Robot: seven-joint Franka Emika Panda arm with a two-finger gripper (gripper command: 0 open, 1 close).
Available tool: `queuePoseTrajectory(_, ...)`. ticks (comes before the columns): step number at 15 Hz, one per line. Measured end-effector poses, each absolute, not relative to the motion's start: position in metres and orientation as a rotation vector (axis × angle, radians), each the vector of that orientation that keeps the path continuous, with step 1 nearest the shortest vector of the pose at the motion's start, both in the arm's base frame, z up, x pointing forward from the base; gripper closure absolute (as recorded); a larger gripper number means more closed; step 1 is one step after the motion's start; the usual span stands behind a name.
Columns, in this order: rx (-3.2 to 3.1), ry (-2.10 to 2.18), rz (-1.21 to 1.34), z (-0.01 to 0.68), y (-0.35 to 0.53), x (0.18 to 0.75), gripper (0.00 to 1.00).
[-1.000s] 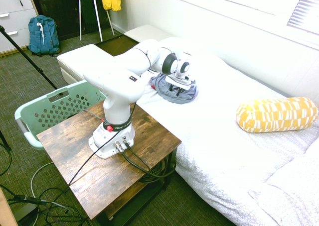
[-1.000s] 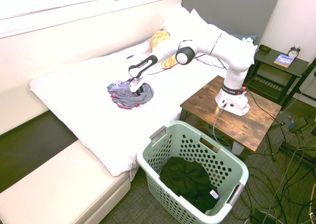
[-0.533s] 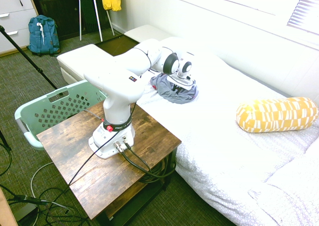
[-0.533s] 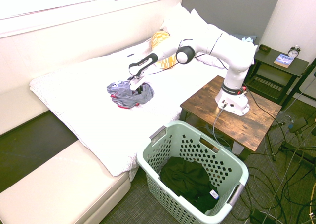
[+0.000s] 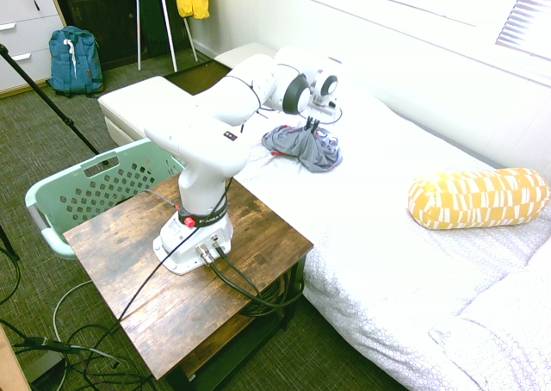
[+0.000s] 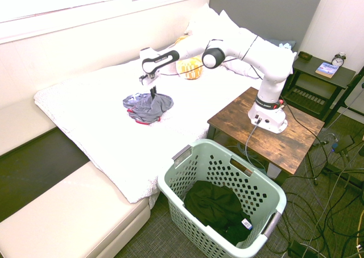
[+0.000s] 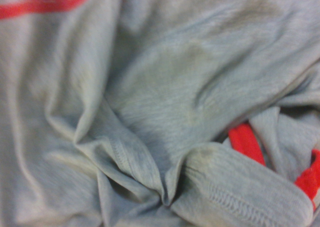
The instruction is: Put my clothes in the laundry bag
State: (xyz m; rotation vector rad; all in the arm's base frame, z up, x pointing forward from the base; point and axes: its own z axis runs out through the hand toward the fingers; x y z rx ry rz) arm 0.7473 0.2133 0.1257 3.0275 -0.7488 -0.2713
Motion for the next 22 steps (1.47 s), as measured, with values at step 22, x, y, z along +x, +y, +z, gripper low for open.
queuePoseTrajectory(22,2.872,0.235,-0.252,0.512,0.516,0.173,1.0)
